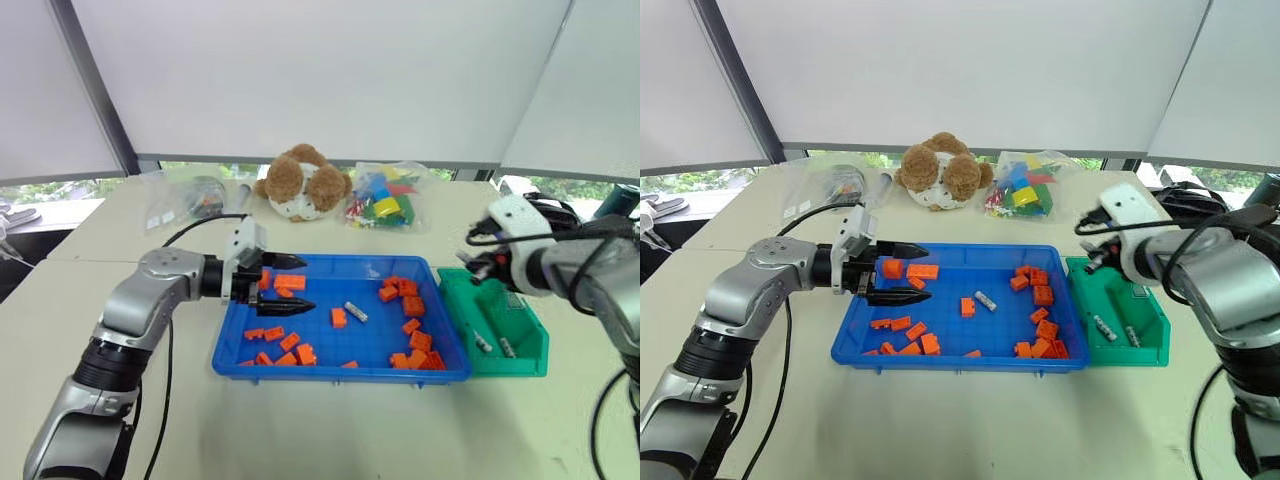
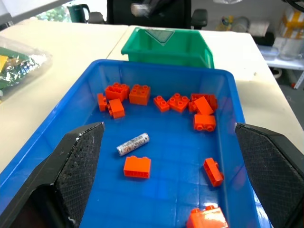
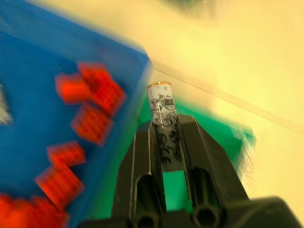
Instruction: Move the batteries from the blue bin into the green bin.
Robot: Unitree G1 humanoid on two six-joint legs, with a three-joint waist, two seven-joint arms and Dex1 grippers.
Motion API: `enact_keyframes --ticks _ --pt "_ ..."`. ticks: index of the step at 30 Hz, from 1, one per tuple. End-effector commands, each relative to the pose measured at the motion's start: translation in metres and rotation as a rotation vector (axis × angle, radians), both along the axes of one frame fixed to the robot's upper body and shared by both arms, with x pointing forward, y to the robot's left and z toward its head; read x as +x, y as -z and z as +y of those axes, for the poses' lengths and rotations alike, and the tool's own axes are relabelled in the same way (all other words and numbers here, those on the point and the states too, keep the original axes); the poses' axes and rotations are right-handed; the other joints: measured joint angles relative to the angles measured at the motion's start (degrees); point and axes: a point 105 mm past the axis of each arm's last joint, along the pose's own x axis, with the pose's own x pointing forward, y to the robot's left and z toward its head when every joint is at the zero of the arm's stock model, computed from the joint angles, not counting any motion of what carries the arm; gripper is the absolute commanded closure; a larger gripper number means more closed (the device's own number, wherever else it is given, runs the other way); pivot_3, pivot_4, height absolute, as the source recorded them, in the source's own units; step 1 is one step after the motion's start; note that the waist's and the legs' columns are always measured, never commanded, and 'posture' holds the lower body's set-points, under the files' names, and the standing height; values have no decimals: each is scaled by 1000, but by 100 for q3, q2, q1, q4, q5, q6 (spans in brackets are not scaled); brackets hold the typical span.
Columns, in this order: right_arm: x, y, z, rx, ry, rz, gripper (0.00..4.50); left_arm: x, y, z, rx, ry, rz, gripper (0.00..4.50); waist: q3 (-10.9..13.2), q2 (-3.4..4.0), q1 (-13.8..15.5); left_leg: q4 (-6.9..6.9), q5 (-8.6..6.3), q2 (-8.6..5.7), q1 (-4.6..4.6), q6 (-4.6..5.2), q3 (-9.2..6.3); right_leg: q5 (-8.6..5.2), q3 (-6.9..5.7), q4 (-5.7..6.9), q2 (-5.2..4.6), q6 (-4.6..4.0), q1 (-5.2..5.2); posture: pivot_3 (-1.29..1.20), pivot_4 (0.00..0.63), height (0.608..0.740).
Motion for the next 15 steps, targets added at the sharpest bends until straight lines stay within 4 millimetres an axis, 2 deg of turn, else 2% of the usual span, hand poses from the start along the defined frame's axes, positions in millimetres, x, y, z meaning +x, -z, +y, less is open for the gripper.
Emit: enact_keyframes --ticks 1,2,4,6,7,11,12,15 --pt "-5 -9 -12 -13 9 -49 4480 0 -12 -1 -19 14 -48 0 0 0 -2 1 0 0 0 0 0 0 1 0 0 0 0 0 150 733" --pt "-6 -5 -16 -19 16 -40 4480 0 -12 -1 -19 16 -49 0 0 0 -7 1 1 0 0 0 0 0 1 0 0 0 1 0 150 733" --pt "-8 2 -19 2 23 -27 3450 0 -12 -3 -19 20 -51 0 0 0 -19 1 1 0 1 0 -1 0 1 2 1 1 0 0 150 733" --pt "-9 5 -20 -2 12 -21 2657 1 -13 -3 -20 21 -53 0 0 0 -21 1 1 0 2 0 -1 0 1 3 1 1 0 0 150 733" --pt "-8 3 -18 1 6 -33 1997 1 -13 -3 -21 22 -53 0 0 0 -20 1 1 0 2 0 -2 0 1 3 2 1 0 0 150 733" --pt "-3 -8 -9 33 -25 -79 201 1 -14 -3 -20 21 -54 0 0 0 -13 1 1 0 2 -1 -2 0 1 3 1 1 0 0 150 733" --pt "-2 -12 -5 54 -41 -90 87 1 -14 -3 -20 20 -55 0 0 0 -23 1 1 0 2 -1 -2 0 2 3 1 1 0 0 150 733" --pt "8 -21 51 183 -226 -111 87 0 -15 -2 -17 17 -56 0 0 1 -65 1 2 1 5 -1 -2 0 2 4 5 1 0 0 150 733"
